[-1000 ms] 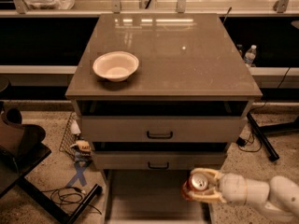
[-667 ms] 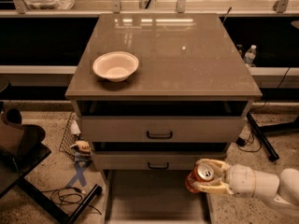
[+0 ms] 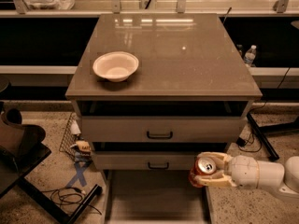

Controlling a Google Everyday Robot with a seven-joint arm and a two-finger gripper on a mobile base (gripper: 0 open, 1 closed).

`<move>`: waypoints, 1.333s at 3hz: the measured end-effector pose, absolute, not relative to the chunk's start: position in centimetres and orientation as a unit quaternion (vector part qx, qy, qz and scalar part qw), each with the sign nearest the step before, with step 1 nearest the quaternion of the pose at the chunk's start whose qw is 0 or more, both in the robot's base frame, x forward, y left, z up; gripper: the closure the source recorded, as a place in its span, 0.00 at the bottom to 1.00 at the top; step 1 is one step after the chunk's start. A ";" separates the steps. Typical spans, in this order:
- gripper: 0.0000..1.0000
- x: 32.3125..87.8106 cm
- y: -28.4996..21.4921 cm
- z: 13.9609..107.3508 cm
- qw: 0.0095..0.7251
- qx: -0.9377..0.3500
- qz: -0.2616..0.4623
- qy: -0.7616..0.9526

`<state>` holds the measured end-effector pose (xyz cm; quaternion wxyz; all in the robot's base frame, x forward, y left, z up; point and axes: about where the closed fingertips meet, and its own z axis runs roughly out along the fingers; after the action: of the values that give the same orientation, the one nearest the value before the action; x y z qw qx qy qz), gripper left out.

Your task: Pick coke can from bottom drawer and place on counter

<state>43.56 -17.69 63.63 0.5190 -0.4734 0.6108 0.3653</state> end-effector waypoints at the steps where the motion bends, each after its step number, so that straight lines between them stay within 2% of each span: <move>1: 1.00 44.9 -17.9 68.4 0.517 -0.465 0.363 0.620; 2: 1.00 47.5 -19.2 79.5 0.524 -0.429 0.337 0.654; 4: 1.00 54.2 -20.3 92.3 0.523 -0.392 0.286 0.701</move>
Offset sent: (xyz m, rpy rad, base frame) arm 0.0550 -0.0336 0.2547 -0.0257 0.0700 -0.2339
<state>54.23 -20.33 92.25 0.5226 -0.3917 0.7014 0.2856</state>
